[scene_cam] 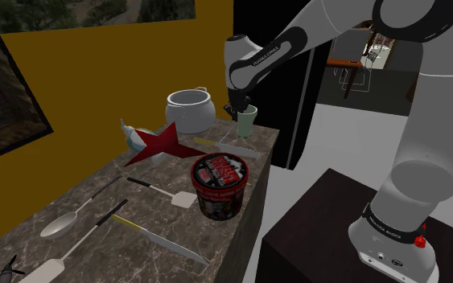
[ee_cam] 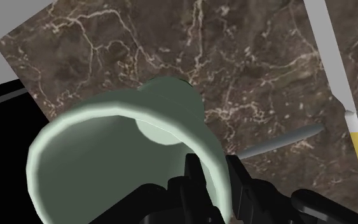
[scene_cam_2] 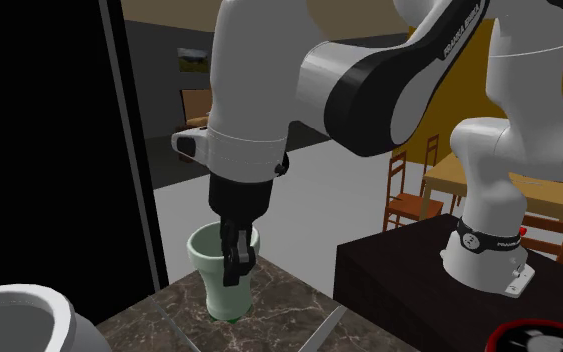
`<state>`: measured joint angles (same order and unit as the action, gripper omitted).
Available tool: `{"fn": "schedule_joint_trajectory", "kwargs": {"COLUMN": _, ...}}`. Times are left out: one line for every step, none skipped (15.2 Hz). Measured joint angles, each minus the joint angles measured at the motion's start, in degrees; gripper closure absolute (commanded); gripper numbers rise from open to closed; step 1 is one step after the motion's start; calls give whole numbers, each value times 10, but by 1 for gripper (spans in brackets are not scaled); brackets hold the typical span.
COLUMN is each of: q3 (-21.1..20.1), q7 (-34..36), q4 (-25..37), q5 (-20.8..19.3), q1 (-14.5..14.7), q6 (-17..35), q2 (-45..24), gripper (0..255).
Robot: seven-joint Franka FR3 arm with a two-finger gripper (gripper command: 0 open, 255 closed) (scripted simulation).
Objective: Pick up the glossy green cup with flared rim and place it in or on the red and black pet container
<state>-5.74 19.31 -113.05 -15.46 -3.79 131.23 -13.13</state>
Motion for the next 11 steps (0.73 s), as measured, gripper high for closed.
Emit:
{"fn": "schedule_joint_trajectory", "kwargs": {"q3": 0, "q7": -2, "q4": 3, "q5": 2, "q1": 0, "q6": -6, "q2": 4, "gripper": 255}}
{"fn": "schedule_joint_trajectory", "kwargs": {"q3": -1, "q7": -3, "q4": 5, "q5": 3, "q1": 0, "q6": -12, "q2": 8, "gripper": 255}}
{"fn": "schedule_joint_trajectory", "kwargs": {"q3": -1, "q7": -6, "q4": 8, "q5": 5, "q1": 0, "q6": -18, "q2": 10, "gripper": 255}}
{"fn": "schedule_joint_trajectory", "kwargs": {"q3": -2, "q7": -7, "q4": 13, "q5": 7, "q1": 0, "q6": -25, "q2": 13, "gripper": 255}}
{"fn": "schedule_joint_trajectory", "kwargs": {"q3": -2, "q7": -10, "q4": 16, "q5": 8, "q1": 0, "q6": -32, "q2": 17, "gripper": 255}}
{"fn": "schedule_joint_trajectory", "kwargs": {"q3": -3, "q7": -11, "q4": 21, "q5": 10, "q1": 0, "q6": -38, "q2": 18, "gripper": 255}}
{"fn": "schedule_joint_trajectory", "kwargs": {"q3": -3, "q7": -13, "q4": 25, "q5": 11, "q1": -1, "q6": -45, "q2": 21, "gripper": 255}}
{"fn": "schedule_joint_trajectory", "kwargs": {"q3": -3, "q7": -16, "q4": 28, "q5": 13, "q1": -1, "q6": -52, "q2": 26, "gripper": 255}}
{"fn": "schedule_joint_trajectory", "kwargs": {"q3": -3, "q7": -19, "q4": 33, "q5": 15, "q1": -1, "q6": -59, "q2": 28, "gripper": 255}}
{"fn": "schedule_joint_trajectory", "kwargs": {"q3": -4, "q7": -19, "q4": 36, "q5": 16, "q1": -1, "q6": -65, "q2": 31, "gripper": 255}}
{"fn": "schedule_joint_trajectory", "kwargs": {"q3": -4, "q7": -21, "q4": 38, "q5": 17, "q1": -1, "q6": -71, "q2": 35, "gripper": 255}}
